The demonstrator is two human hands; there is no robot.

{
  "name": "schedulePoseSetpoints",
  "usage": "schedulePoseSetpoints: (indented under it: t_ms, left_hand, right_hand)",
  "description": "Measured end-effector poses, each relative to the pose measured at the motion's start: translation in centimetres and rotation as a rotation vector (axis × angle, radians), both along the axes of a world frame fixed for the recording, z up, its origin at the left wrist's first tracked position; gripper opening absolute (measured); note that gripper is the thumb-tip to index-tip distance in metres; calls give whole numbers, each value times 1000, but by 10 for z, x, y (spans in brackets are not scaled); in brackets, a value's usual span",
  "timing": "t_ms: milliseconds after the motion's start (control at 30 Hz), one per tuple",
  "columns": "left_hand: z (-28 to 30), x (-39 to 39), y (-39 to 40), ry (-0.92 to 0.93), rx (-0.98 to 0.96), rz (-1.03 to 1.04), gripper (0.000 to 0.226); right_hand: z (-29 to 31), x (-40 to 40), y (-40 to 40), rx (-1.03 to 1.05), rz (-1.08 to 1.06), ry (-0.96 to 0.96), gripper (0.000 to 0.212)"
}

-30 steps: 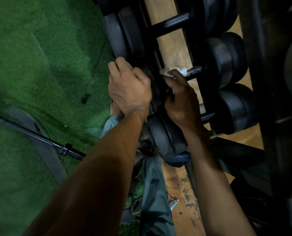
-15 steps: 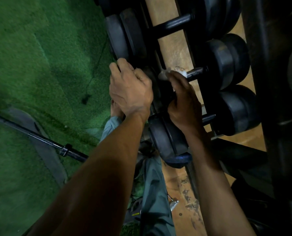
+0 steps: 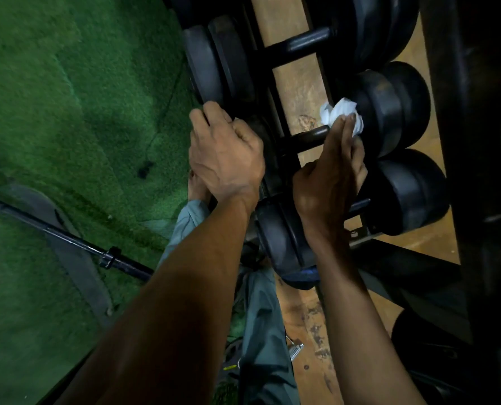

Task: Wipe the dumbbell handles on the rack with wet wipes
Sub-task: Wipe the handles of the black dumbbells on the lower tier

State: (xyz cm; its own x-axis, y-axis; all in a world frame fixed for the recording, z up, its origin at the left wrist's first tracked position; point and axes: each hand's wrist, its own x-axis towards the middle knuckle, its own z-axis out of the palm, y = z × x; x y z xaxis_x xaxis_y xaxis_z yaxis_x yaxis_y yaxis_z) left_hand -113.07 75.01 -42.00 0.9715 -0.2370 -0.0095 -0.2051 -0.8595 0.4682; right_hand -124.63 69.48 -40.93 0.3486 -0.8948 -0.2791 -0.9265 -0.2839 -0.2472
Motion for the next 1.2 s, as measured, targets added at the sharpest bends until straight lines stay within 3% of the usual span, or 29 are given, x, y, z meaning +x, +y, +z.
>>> schedulePoseSetpoints:
  t_ms: [100, 233, 367, 433, 500, 533, 600, 667, 767, 900, 1000, 1133, 1200]
  left_hand:
    - [1, 0, 1, 10, 6, 0, 19]
    - [2, 1, 1, 30, 6, -7, 20]
    - [2, -1, 0, 42, 9, -12, 20]
    - [3, -1, 0, 41, 13, -13, 20]
    - [3, -1, -1, 36, 11, -11, 18]
    - [3, -1, 0, 35, 6, -10, 18]
    - [3, -1, -1, 35, -2, -11, 19]
    - [3, -1, -1, 29, 2, -13, 20]
    - [2, -1, -1, 24, 14, -17, 18]
    - [3, -1, -1, 23, 25, -13, 16]
    - [4, -2, -1, 19, 33, -18, 16]
    - [4, -2, -1, 55, 30, -13, 18]
    - [5, -2, 0, 77, 25, -14, 18]
  right_hand:
    - [3, 7, 8, 135, -163, -240, 77]
    - [6, 22, -2, 388, -496, -418, 85]
    - [7, 29, -19, 526, -817, -797, 90]
    - [7, 30, -27, 573, -976, -911, 69]
    - [3, 27, -40, 696, -1166, -1081, 27]
    - [0, 24, -48, 775, -1243, -1218, 22]
    - [-10, 16, -59, 913, -1353, -1424, 34]
    - [-20, 12, -63, 974, -1359, -1500, 38]
    - [-29, 8, -66, 1040, -1223, -1408, 34]
    - [-23, 6, -60, 1054, -1034, -1043, 22]
    - [-17, 3, -46, 940, -929, -843, 12]
    - [-18, -13, -37, 803, -785, -634, 32]
    - [-11, -13, -34, 814, -716, -597, 28]
